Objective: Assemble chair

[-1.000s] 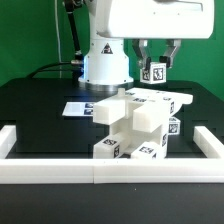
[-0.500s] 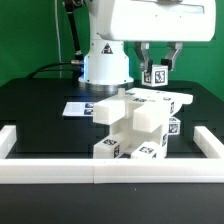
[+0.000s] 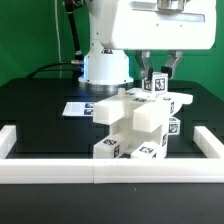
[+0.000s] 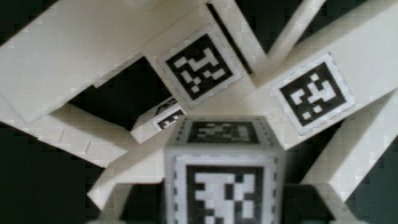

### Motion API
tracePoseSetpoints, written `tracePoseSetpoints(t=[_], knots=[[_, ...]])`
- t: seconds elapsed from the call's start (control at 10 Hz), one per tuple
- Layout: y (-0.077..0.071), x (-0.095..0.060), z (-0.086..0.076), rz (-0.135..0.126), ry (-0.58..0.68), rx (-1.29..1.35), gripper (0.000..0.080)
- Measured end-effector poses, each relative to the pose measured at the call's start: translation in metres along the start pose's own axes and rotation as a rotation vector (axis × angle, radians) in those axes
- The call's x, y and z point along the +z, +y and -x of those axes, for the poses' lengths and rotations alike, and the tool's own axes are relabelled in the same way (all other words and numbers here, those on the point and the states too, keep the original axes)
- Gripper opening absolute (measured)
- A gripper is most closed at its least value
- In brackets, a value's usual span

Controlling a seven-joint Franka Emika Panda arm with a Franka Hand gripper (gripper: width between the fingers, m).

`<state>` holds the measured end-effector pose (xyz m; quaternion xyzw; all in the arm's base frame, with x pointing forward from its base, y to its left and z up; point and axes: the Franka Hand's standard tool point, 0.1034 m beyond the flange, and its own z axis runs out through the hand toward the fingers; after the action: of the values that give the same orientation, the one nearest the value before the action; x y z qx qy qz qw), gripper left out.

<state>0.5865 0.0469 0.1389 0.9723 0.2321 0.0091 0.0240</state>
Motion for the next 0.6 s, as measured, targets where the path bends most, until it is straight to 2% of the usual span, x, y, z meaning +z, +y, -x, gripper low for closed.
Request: tracePoseSetpoints(t=[0.6], knots=[[-0.0028,0.0024,-0.0011,0.001,0.001,0.002,0.029]])
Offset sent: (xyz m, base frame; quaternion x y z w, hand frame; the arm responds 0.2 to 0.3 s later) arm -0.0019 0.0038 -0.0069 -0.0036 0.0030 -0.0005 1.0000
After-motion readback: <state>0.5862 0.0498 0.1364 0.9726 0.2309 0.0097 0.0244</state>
